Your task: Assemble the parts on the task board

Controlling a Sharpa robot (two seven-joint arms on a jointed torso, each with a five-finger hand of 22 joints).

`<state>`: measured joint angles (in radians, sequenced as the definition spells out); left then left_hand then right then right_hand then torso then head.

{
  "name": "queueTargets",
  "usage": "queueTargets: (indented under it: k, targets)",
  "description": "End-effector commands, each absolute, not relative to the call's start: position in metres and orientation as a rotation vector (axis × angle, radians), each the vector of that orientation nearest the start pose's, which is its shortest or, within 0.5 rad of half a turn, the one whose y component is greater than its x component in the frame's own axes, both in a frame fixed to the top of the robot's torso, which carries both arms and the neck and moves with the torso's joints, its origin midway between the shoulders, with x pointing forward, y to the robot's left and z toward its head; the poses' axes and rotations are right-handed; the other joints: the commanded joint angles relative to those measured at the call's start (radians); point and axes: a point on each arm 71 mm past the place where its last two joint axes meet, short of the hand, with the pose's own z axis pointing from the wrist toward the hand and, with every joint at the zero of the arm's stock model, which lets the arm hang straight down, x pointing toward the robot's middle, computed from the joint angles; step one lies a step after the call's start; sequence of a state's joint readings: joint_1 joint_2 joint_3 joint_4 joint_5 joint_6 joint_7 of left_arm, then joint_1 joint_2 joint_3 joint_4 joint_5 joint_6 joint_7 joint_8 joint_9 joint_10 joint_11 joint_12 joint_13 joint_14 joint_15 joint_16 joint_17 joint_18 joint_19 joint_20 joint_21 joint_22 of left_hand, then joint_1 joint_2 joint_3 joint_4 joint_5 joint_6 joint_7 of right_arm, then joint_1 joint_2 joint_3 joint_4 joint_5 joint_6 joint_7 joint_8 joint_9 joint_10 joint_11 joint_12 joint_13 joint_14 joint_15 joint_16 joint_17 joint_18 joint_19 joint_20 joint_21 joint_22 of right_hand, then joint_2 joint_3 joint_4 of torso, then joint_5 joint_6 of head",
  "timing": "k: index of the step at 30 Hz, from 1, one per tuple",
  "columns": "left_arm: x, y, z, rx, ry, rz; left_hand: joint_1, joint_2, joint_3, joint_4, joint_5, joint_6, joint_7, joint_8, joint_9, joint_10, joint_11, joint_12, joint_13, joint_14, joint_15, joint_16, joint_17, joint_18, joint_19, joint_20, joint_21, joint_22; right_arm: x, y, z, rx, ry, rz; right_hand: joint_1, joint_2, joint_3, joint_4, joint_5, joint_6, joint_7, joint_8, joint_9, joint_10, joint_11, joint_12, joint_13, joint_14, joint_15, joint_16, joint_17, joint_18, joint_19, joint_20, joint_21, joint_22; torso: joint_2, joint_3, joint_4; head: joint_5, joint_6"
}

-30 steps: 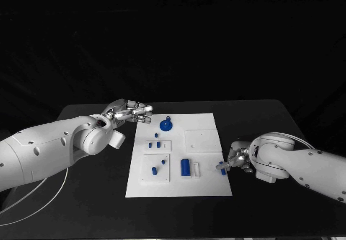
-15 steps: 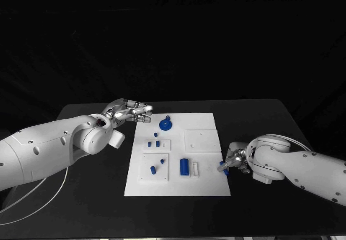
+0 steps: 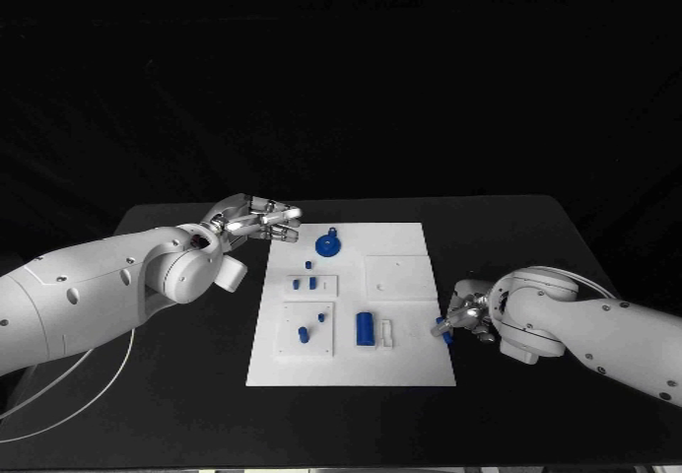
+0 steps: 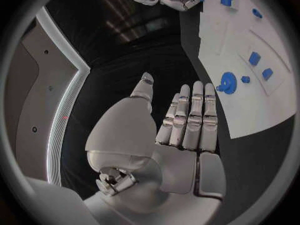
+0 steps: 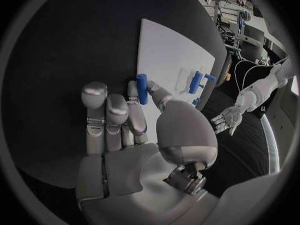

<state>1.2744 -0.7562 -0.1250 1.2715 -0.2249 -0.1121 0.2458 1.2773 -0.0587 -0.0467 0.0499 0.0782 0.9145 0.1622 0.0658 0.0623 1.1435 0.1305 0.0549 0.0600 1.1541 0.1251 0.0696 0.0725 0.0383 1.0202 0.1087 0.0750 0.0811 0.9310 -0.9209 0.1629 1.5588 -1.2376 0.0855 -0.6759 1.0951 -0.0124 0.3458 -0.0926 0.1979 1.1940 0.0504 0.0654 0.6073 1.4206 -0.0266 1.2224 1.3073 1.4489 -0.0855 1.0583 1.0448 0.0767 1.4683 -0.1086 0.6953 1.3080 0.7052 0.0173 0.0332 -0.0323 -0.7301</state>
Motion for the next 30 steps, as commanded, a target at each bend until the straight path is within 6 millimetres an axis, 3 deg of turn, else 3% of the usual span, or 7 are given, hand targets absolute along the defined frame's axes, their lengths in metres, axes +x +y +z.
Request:
queueTargets:
  k: [1,7,11,18,24,30]
  targets:
    - [0.531,0.229,-0.192,-0.879,1.691,-1.390,-0.003,0.007,-0.001,-0.001,0.003,0.004,0.001,0.000,-0.001,0.006,-0.001,0.005,0.002,-0.005,-0.001,-0.002,0.001,0.002,0.000,0.001,0.006,-0.001,0.438,-0.272,-0.283,0.402,2.350,0.142,0.002,0.007,0.067,-0.067,-0.001,0.008,-0.002,-0.001,-0.487,0.000,-0.005,-0.007,0.042,0.002,-0.002,-0.007,-0.002,-0.010,0.049,-0.001,-0.002,0.001,-0.001,-0.0006,0.0000,0.001,0.000]
    - [0.532,0.229,-0.192,-0.879,1.692,-1.387,-0.003,0.008,-0.001,-0.001,0.004,0.011,0.000,0.001,0.000,0.006,-0.001,0.005,0.002,-0.004,-0.001,-0.002,0.001,0.002,0.000,0.001,0.005,-0.001,0.447,-0.281,-0.269,0.473,2.307,0.174,-0.002,0.006,0.072,-0.069,0.015,0.009,-0.002,-0.001,-0.483,0.001,-0.005,-0.009,0.041,0.002,-0.002,-0.007,-0.004,-0.011,0.049,-0.001,-0.002,0.001,-0.001,-0.0027,-0.0024,-0.001,0.002]
    - [0.532,0.229,-0.192,-0.879,1.693,-1.387,-0.003,0.008,-0.001,-0.001,0.004,0.011,0.000,0.001,0.000,0.006,-0.001,0.005,0.002,-0.004,-0.001,-0.002,0.001,0.002,0.000,0.001,0.005,-0.001,0.453,-0.286,-0.258,0.507,2.272,0.189,-0.005,0.005,0.070,-0.068,0.018,0.010,-0.003,-0.001,-0.481,0.002,-0.005,-0.009,0.041,0.003,-0.002,-0.007,-0.004,-0.011,0.049,-0.001,0.000,0.002,-0.001,-0.0014,0.0000,0.000,0.003]
    - [0.532,0.229,-0.192,-0.880,1.692,-1.385,-0.005,0.008,-0.002,0.001,-0.001,0.013,0.000,0.000,0.000,0.006,-0.001,0.005,0.002,-0.005,-0.001,-0.002,0.001,0.002,0.000,0.001,0.006,-0.001,0.459,-0.288,-0.239,0.521,2.225,0.212,-0.007,0.006,0.068,-0.065,0.022,0.011,-0.004,-0.001,-0.479,0.003,-0.006,-0.009,0.041,0.003,-0.003,-0.007,-0.005,-0.011,0.050,-0.002,0.001,0.002,-0.001,-0.0027,-0.0004,-0.002,0.004]
    - [0.532,0.228,-0.192,-0.879,1.693,-1.385,-0.005,0.008,-0.002,0.001,-0.001,0.013,0.000,0.000,0.000,0.006,-0.001,0.005,0.002,-0.005,-0.001,-0.002,0.001,0.002,0.000,0.001,0.006,-0.001,0.457,-0.271,-0.232,0.514,2.238,0.281,-0.013,0.006,0.065,-0.060,0.024,0.011,-0.005,-0.002,-0.478,0.003,-0.007,-0.010,0.040,0.002,-0.004,-0.007,-0.006,-0.011,0.049,-0.002,0.000,0.001,0.000,-0.0020,0.0004,0.000,0.003]
    - [0.532,0.227,-0.192,-0.878,1.695,-1.389,-0.005,0.008,-0.002,0.001,-0.001,0.013,0.000,0.000,0.000,0.006,-0.001,0.005,0.002,-0.005,-0.001,-0.002,0.001,0.002,0.000,0.001,0.006,-0.001,0.451,-0.240,-0.235,0.450,2.279,0.348,-0.011,0.008,0.052,-0.055,0.024,0.011,-0.005,-0.002,-0.476,0.003,-0.007,-0.012,0.040,0.002,-0.003,-0.007,-0.007,-0.013,0.049,-0.002,0.000,0.001,0.000,-0.0015,0.0009,0.000,0.003]
